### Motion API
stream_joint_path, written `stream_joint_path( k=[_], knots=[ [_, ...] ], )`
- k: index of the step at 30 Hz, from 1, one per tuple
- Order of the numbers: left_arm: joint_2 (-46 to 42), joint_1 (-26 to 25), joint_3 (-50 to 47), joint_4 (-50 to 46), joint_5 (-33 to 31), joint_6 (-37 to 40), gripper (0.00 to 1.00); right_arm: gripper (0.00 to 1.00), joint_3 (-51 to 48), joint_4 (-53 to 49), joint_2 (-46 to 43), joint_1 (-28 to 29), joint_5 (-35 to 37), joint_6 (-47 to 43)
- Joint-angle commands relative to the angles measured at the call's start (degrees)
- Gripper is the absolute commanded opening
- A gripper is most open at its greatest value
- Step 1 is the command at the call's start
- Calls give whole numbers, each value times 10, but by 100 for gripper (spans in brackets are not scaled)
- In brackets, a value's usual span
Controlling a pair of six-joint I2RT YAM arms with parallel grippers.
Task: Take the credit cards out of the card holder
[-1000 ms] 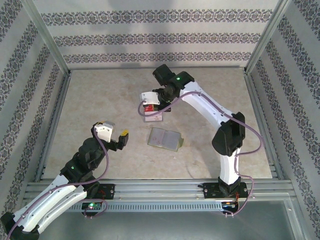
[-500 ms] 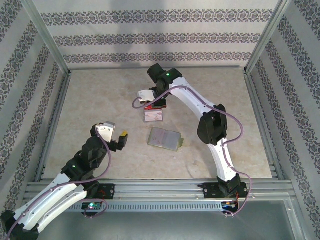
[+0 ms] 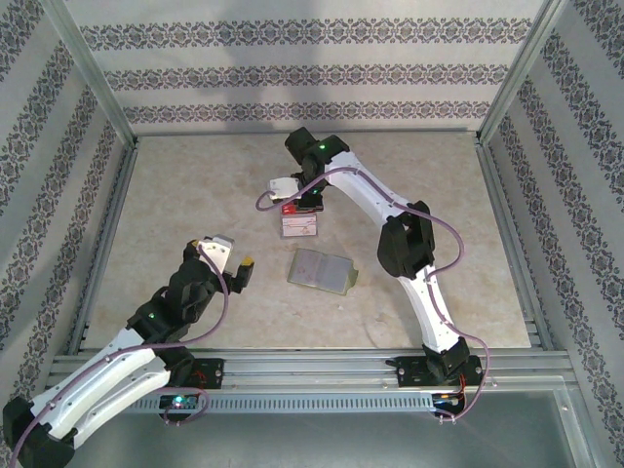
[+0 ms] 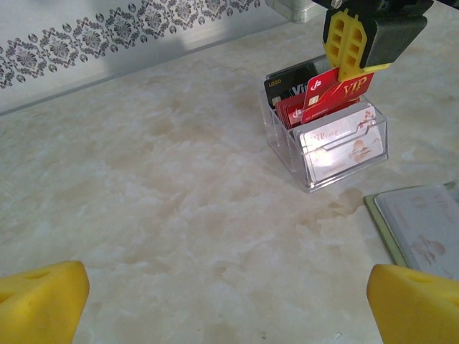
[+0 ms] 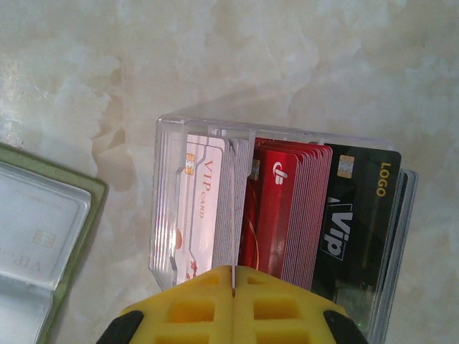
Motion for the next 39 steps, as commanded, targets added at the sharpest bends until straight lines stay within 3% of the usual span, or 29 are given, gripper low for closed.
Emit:
stream_joint_path(
  k=[1, 39],
  knots=[
    [1, -6, 18, -8, -1, 13, 100, 0, 17, -3, 11, -2, 3, 4],
    [26, -6, 16, -1, -2, 16, 100, 0, 51, 34, 66, -14, 65, 51]
  ],
)
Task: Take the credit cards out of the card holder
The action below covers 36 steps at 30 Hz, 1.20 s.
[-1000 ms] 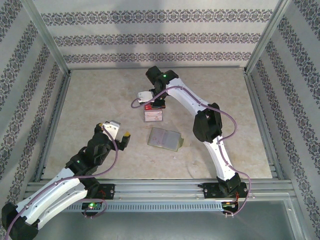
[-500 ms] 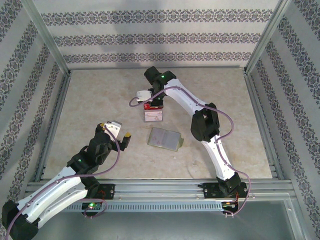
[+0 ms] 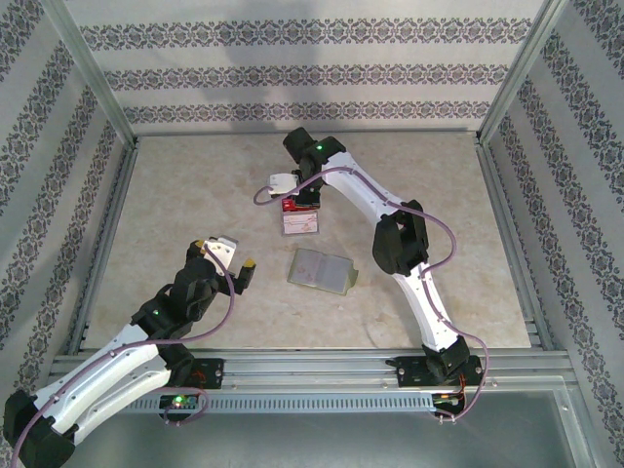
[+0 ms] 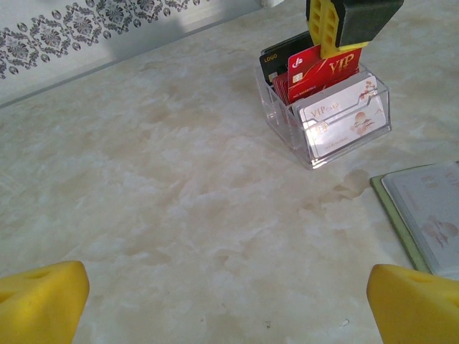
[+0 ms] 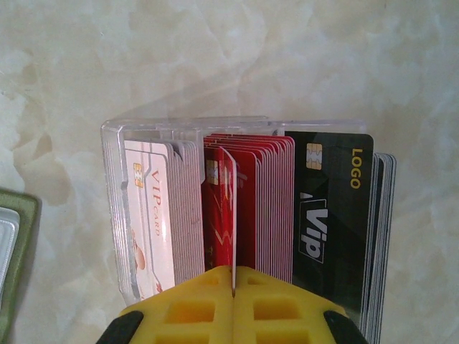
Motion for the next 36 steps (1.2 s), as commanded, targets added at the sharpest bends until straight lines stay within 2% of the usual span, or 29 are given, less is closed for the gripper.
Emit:
stream_joint_path(
  k=[1, 5, 17, 25, 36],
  knots=[
    [0, -6, 16, -2, -2, 5, 100, 0, 14, 9, 25, -6, 25, 4],
    [1, -6, 16, -4, -2, 4, 100, 0, 14, 13, 31, -8, 21, 8],
    [2, -6, 16, -4, -2, 1, 100, 26, 13, 20, 39, -7, 17, 13],
    [4, -6, 14, 1, -2, -2, 100, 28, 14, 20, 25, -6, 14, 17],
    [12, -6, 15, 3, -1, -10, 100, 38, 7, 6, -28, -3, 9, 38]
  ],
)
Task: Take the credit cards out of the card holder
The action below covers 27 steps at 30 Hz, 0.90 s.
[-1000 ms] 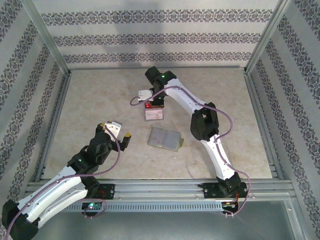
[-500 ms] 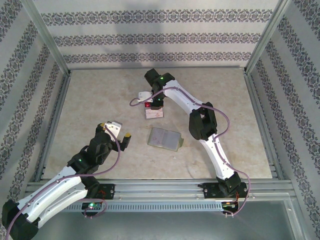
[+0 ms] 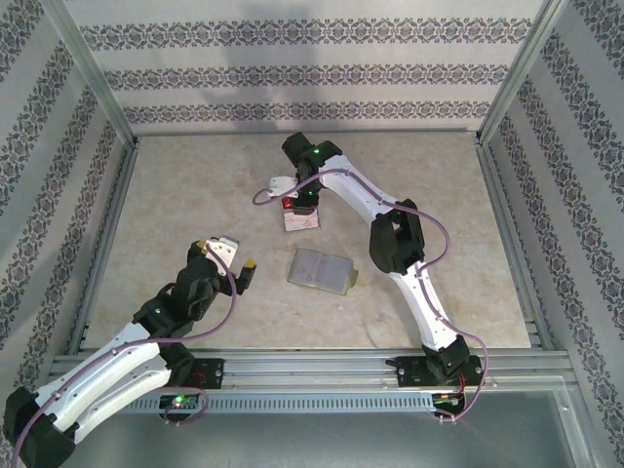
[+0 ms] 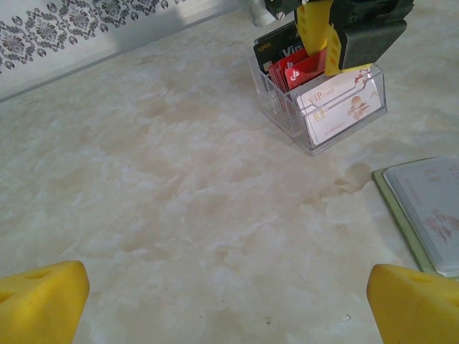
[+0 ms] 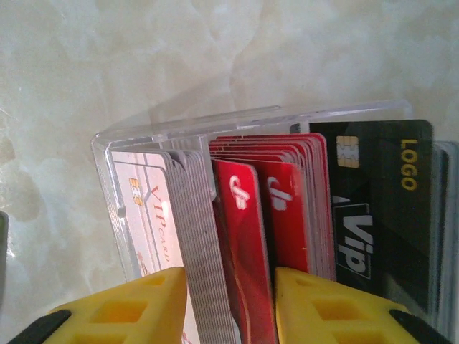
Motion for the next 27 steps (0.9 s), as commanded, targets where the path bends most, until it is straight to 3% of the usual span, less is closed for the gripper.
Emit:
stream_joint_path(
  k=[1, 16, 27],
  knots=[
    [1, -6, 15, 3, -1, -11, 100, 39, 3, -9, -58, -3, -4, 19],
    [12, -5, 24, 4, 5, -43, 100, 42, -165, 52, -264, 0, -26, 129],
    [53, -2, 48, 5, 23, -87, 100, 54, -425, 206, -513, 0, -28, 305]
  ],
)
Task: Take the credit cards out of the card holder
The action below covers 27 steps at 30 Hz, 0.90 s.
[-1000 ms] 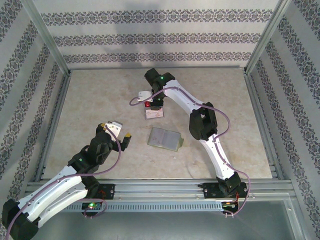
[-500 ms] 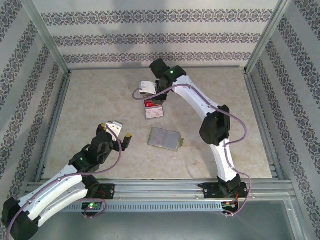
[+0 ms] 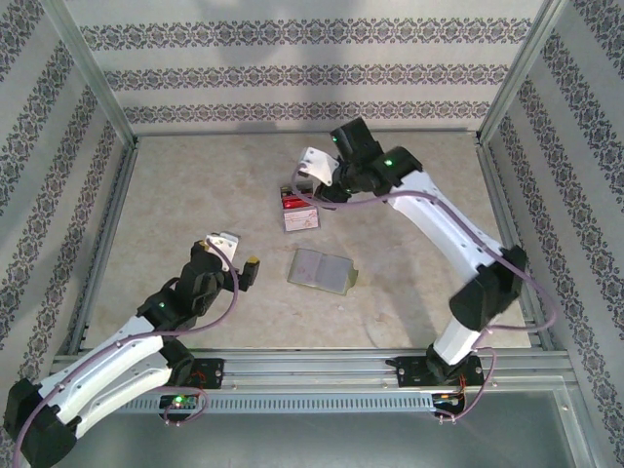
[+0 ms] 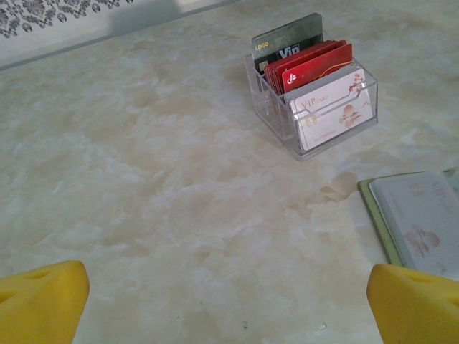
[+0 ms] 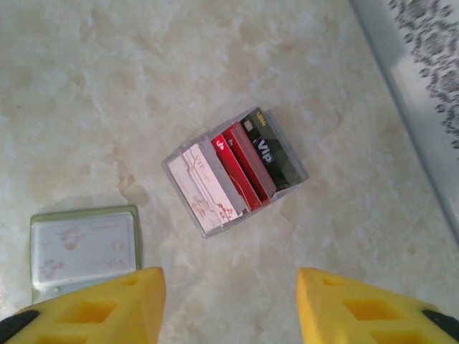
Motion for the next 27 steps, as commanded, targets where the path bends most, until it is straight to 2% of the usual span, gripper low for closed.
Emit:
stream_joint_path(
  k=[1, 7, 9, 15, 27],
  knots=[
    [14, -2, 25, 5, 13, -27, 100, 56, -83, 77, -74, -2, -4, 107],
    [35, -1, 32, 11, 30, -45, 100, 75, -250, 180, -214, -17, 6, 231],
    [37, -1, 32, 12, 35, -59, 100, 83, -291, 196, -252, -33, -6, 272],
    [61, -1, 54, -17, 46, -101, 100, 98, -389, 218, -338, -87, -42, 383],
    [131, 0, 81, -14, 112, -168, 98, 98, -562, 266, -436, -194, -136, 569]
  ],
)
